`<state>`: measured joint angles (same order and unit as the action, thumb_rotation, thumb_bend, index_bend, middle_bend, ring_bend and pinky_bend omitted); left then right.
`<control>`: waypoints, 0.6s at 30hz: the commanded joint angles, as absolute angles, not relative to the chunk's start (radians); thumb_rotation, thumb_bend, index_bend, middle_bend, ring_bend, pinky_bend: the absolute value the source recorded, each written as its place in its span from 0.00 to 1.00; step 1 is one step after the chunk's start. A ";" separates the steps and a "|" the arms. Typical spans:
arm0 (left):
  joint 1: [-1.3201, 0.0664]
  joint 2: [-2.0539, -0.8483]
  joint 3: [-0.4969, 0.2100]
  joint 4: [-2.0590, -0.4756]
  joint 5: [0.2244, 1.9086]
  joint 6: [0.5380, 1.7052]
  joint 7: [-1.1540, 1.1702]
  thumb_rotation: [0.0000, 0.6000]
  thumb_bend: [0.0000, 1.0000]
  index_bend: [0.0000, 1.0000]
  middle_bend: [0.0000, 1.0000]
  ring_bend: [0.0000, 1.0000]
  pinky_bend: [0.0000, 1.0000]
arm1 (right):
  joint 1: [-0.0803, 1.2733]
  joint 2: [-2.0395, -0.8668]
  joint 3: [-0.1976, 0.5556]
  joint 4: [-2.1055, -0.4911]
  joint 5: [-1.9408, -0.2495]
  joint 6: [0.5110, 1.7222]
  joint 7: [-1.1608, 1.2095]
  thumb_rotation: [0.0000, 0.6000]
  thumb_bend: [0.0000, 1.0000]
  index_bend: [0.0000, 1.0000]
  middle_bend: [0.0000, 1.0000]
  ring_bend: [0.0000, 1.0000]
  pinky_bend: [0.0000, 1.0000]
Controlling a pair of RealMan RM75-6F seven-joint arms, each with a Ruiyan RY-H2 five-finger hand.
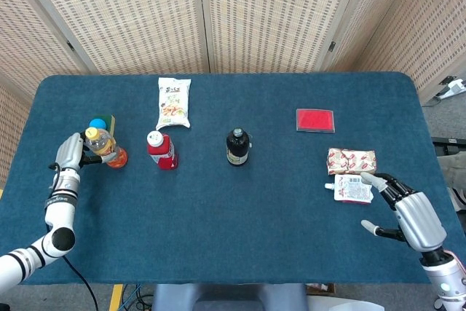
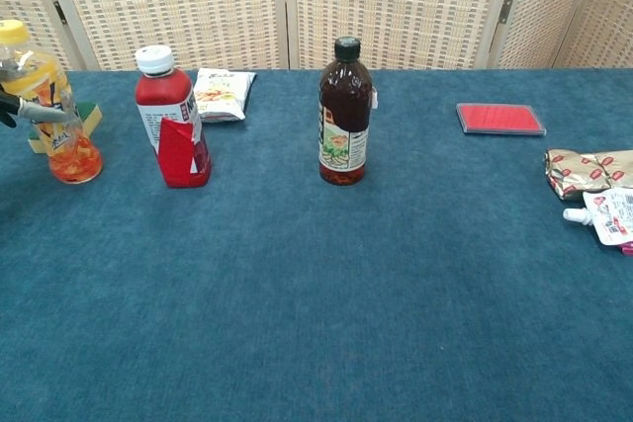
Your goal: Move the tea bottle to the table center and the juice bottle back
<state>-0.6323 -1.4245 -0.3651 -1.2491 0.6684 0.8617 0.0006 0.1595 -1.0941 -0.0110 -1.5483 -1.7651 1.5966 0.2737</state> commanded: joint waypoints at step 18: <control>-0.601 -1.382 -0.372 -1.306 0.678 0.874 -0.029 1.00 0.10 0.00 0.09 0.25 0.35 | 0.160 -1.096 -0.012 -1.548 -1.765 1.595 0.268 1.00 0.08 0.17 0.30 0.19 0.44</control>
